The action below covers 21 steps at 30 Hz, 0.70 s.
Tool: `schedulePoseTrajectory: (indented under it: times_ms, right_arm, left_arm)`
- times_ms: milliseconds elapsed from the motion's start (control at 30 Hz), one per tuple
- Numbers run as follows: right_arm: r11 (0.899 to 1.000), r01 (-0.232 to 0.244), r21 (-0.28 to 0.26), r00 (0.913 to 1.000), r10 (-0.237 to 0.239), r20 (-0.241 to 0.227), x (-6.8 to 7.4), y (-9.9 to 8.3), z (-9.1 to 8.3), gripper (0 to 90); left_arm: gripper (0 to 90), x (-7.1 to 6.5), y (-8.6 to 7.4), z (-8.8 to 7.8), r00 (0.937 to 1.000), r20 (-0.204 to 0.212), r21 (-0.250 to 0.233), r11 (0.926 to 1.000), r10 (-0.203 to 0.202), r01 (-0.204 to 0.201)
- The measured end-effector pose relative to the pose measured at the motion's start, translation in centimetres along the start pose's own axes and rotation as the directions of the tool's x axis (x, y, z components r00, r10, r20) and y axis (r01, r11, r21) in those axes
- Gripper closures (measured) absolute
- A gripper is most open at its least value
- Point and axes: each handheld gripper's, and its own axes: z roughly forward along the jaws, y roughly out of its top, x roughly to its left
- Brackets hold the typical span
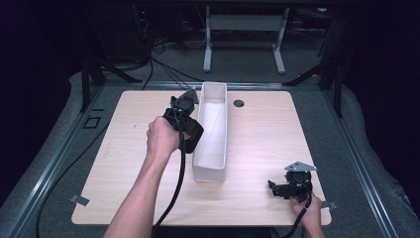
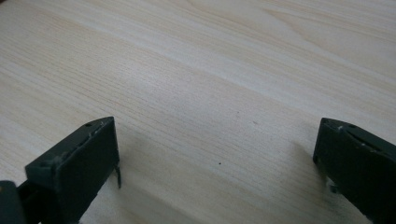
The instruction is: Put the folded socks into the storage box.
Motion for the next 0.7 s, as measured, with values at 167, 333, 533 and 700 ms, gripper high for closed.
schedulePoseTrajectory:
  times_ms: [167,333,533,700]
  right_arm:
    - [1.000,0.000,0.000,1.0000,0.000,0.000,0.0,0.0,0.0,0.0]
    - [1.000,-0.002,-0.004,1.0000,0.002,-0.001,0.0,0.0,0.0,0.0]
    - [1.000,0.000,-0.002,1.0000,0.000,0.000,0.0,0.0,0.0,0.0]
    - [1.000,-0.001,-0.003,1.0000,0.001,-0.002,0.0,0.0,0.0,0.0]
  left_arm:
    - [63.6,-0.8,0.4,0.5,1.0000,0.006,-0.003,1.0000,-0.005,0.006]
    - [63.6,-1.5,0.7,1.5,0.9999,0.005,0.005,0.9999,-0.013,0.013]
    - [63.5,-2.5,1.0,2.6,0.9999,0.008,0.014,0.9999,-0.006,0.006]
    - [63.3,-3.4,1.0,3.8,0.9997,0.024,0.013,0.9999,-0.006,0.006]
